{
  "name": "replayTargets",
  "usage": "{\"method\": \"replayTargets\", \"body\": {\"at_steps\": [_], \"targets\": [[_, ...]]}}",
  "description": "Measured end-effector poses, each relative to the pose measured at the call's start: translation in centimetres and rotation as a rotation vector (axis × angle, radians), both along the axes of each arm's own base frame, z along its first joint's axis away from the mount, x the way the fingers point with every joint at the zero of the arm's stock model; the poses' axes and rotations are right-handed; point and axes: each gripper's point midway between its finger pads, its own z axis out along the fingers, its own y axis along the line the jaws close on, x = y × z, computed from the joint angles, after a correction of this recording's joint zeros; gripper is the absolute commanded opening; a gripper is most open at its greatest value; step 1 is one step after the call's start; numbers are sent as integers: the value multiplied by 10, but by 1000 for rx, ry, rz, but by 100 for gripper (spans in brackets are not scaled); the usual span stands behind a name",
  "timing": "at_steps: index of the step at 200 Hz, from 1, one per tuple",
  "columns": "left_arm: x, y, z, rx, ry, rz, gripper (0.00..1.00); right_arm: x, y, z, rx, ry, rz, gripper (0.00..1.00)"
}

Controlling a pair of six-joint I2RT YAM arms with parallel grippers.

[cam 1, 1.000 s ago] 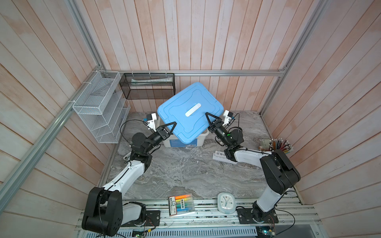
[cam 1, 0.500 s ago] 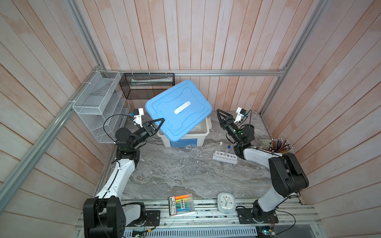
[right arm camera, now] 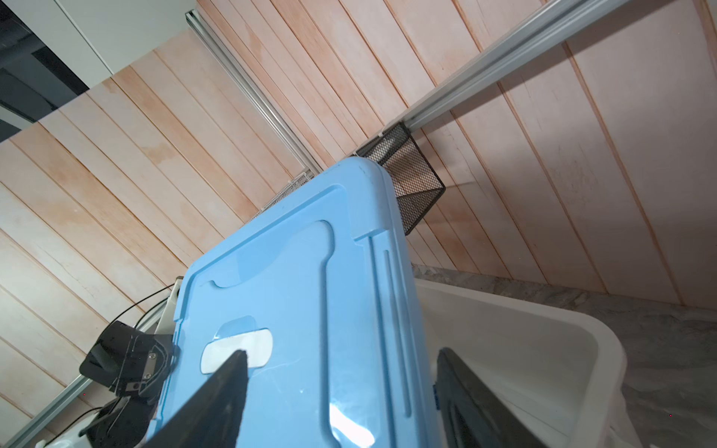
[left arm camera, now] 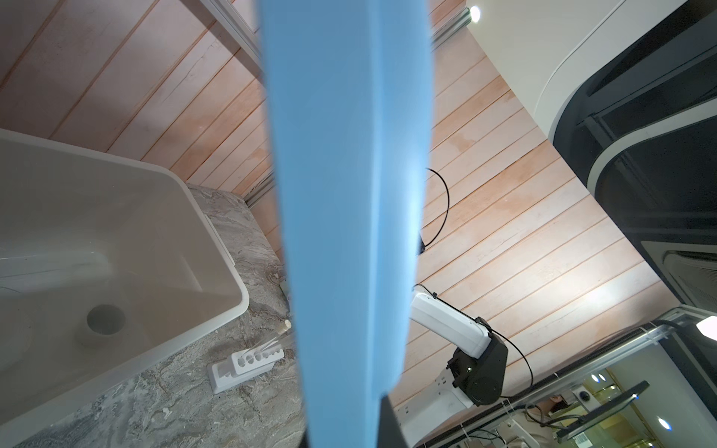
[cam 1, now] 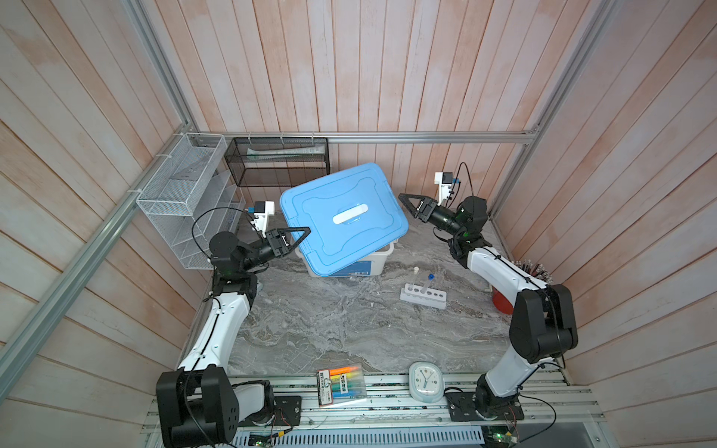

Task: Organize the chemistry lab equipment
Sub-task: 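Shift the lid with both grippers to align it with the bin rim, then lower the blue lid onto the bin rim with both grippers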

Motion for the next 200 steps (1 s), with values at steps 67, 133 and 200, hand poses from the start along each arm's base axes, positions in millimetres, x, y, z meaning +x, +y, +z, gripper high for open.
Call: {"method": "replayTargets", "body": {"at_steps": [67,133,200], "targets": [[9,9,-16,38,14,-36,0,10,8,-52,-67,89,92,75],[52,16,-44,46,73,-64,0,20,25,-75,-61,135,147,71],[86,24,-85,40,129,-70,0,21,29,-78,-48,142,173,68]]}}
